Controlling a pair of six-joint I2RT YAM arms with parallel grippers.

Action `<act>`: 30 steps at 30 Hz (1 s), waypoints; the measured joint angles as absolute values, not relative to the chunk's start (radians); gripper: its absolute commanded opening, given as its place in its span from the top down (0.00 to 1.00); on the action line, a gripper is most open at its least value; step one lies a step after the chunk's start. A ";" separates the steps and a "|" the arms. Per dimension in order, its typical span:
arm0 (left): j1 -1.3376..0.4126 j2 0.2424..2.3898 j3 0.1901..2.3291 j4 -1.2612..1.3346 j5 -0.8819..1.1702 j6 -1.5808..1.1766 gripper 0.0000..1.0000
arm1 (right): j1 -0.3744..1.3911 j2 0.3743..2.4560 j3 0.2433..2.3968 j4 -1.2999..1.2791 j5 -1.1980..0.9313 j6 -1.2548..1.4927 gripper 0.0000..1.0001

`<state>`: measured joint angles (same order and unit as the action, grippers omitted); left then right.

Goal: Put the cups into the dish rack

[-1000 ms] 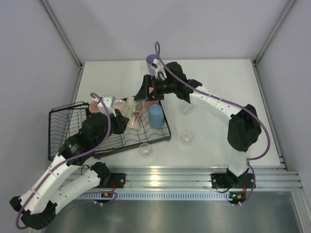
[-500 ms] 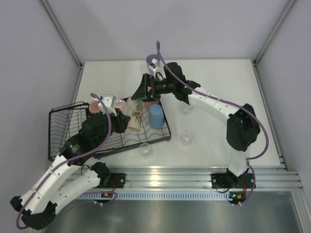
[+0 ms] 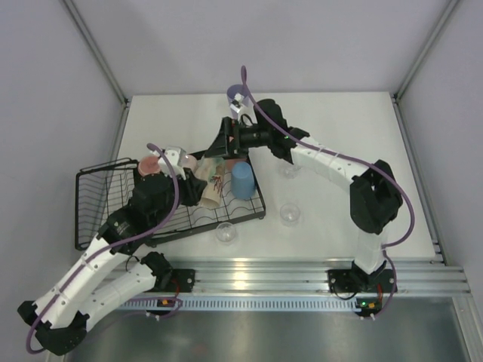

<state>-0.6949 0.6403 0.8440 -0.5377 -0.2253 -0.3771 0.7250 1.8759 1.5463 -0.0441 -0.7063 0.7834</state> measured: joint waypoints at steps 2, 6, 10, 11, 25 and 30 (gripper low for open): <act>-0.695 0.644 0.832 -0.526 -0.216 -0.384 1.00 | 0.725 1.873 1.546 -0.043 -0.708 0.776 0.19; -0.695 0.644 0.806 -0.522 -0.198 -0.397 1.00 | 0.725 1.866 1.546 -0.039 -0.712 0.756 0.26; -0.695 0.644 0.791 -0.524 -0.192 -0.400 1.00 | 0.726 1.863 1.543 -0.038 -0.714 0.738 0.29; -0.695 0.644 0.791 -0.523 -0.191 -0.400 1.00 | 0.726 1.863 1.542 -0.037 -0.714 0.735 0.29; -0.695 0.662 0.822 -0.523 -0.214 -0.395 1.00 | 0.717 1.786 1.538 -0.133 -0.588 0.678 0.13; -0.695 0.699 0.889 -0.523 -0.242 -0.395 1.00 | 0.709 1.663 1.497 -0.154 -0.449 0.577 0.14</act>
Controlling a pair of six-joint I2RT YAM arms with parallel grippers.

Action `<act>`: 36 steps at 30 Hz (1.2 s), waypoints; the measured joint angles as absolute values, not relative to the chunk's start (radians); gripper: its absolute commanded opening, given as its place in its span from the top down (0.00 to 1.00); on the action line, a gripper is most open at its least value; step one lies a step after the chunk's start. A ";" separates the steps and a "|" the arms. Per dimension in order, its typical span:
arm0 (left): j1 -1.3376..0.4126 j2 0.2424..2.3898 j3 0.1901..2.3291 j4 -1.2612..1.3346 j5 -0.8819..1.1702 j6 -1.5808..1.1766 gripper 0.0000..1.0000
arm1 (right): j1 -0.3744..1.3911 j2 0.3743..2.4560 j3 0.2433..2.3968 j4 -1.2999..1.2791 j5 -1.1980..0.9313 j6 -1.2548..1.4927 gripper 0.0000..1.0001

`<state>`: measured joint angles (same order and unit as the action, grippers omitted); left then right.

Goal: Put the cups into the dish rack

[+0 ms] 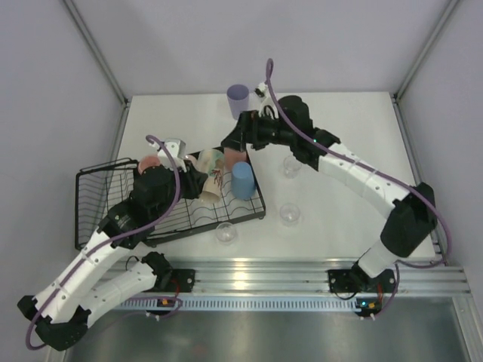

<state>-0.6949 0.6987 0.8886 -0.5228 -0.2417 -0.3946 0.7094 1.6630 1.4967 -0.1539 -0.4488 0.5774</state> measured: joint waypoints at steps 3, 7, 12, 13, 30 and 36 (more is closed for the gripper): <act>-0.695 0.726 0.931 -0.520 -0.254 -0.400 1.00 | 0.720 1.497 1.348 -0.105 -0.319 0.470 0.23; -0.695 0.753 0.971 -0.514 -0.267 -0.422 1.00 | 0.786 1.314 1.190 0.001 -0.154 0.321 0.23; -0.695 0.790 1.016 -0.516 -0.284 -0.453 1.00 | 0.969 1.238 1.036 0.213 0.048 0.093 0.17; -0.694 0.799 1.027 -0.516 -0.286 -0.462 1.00 | 1.002 1.238 1.007 0.248 0.075 0.052 0.17; -0.694 0.831 1.110 -0.508 -0.282 -0.570 1.00 | 1.211 1.562 1.011 0.550 0.558 -0.171 0.30; -0.696 0.791 1.077 -0.437 -0.293 -0.669 1.00 | 1.221 1.609 1.061 0.657 0.659 -0.211 1.00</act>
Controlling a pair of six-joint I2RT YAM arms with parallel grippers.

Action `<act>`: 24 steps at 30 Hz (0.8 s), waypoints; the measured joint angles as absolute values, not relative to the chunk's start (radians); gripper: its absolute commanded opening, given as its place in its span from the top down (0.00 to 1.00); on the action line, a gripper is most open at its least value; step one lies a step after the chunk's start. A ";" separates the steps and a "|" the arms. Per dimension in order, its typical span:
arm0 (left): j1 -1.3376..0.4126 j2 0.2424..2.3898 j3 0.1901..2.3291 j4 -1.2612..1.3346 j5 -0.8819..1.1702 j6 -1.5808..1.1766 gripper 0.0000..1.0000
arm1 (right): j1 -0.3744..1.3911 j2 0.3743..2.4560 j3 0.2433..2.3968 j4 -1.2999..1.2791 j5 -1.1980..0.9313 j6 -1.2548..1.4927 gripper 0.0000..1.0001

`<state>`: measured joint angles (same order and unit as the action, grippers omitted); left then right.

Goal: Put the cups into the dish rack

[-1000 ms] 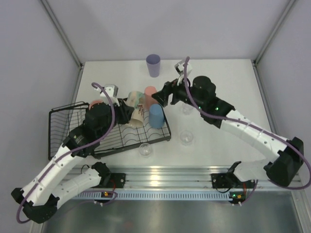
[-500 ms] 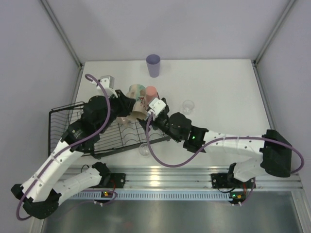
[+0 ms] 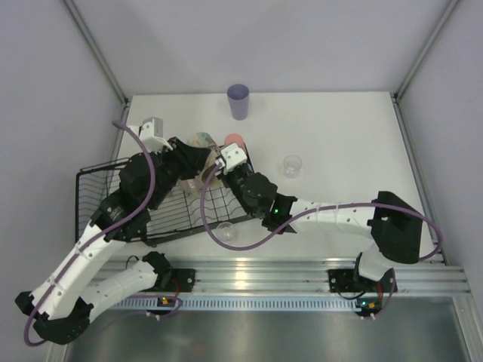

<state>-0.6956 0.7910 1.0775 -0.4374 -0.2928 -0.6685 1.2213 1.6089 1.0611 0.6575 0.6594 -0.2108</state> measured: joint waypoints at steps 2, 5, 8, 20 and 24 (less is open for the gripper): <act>-0.693 0.776 1.073 -0.417 -0.285 -0.694 1.00 | 1.222 1.611 1.068 0.685 0.672 -0.237 1.00; -0.694 0.767 1.073 -0.403 -0.276 -0.715 1.00 | 1.222 1.610 1.060 0.751 0.683 -0.319 1.00; -0.697 0.768 1.073 -0.422 -0.234 -0.748 0.70 | 1.221 1.589 0.986 0.875 0.683 -0.452 1.00; -0.699 0.799 1.208 -0.559 -0.067 -0.811 0.36 | 1.168 1.427 0.783 1.137 0.459 -1.015 1.00; -0.699 0.849 1.319 -0.625 0.019 -0.797 0.36 | 1.160 1.324 0.703 1.142 0.354 -1.106 1.00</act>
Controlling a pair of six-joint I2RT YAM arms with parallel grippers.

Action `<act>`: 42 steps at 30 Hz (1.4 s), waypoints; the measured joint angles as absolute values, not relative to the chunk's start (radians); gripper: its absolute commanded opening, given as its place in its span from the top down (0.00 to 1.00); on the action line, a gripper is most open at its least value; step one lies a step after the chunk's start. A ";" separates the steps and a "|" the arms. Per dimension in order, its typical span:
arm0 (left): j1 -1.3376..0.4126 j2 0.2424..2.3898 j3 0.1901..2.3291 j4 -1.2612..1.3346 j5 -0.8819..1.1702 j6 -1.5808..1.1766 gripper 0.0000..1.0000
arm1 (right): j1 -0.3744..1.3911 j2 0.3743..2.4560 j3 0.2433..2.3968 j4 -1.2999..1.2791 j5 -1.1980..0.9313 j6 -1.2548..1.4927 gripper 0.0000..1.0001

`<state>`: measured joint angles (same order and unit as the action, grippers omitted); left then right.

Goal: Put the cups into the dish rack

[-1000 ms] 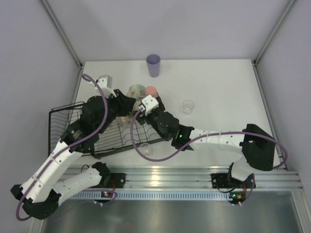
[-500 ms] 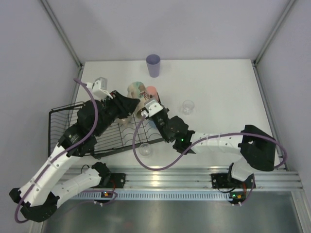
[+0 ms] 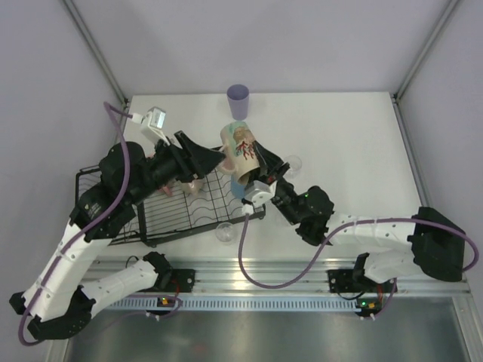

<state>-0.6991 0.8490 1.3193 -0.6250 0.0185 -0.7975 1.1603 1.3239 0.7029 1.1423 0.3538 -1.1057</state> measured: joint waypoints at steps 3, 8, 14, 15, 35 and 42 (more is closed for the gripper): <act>-0.698 0.894 1.369 -0.652 0.099 -0.783 0.36 | 1.159 1.248 0.673 1.122 0.286 -1.139 1.00; -0.696 0.958 1.380 -0.684 0.277 -0.764 0.36 | 1.153 1.174 0.658 1.105 0.228 -1.219 1.00; -0.696 1.030 1.380 -0.723 0.448 -0.749 0.36 | 1.128 1.085 0.625 0.999 0.146 -1.291 1.00; -0.696 1.034 1.380 -0.725 0.467 -0.748 0.36 | 1.122 1.076 0.612 0.994 0.131 -1.310 1.00; -0.582 1.205 1.391 -0.768 0.795 -0.739 0.63 | 1.146 1.016 0.481 1.021 0.052 -1.441 1.00; -0.552 1.215 1.365 -0.763 0.884 -0.765 0.82 | 1.151 1.011 0.471 1.042 0.051 -1.481 1.00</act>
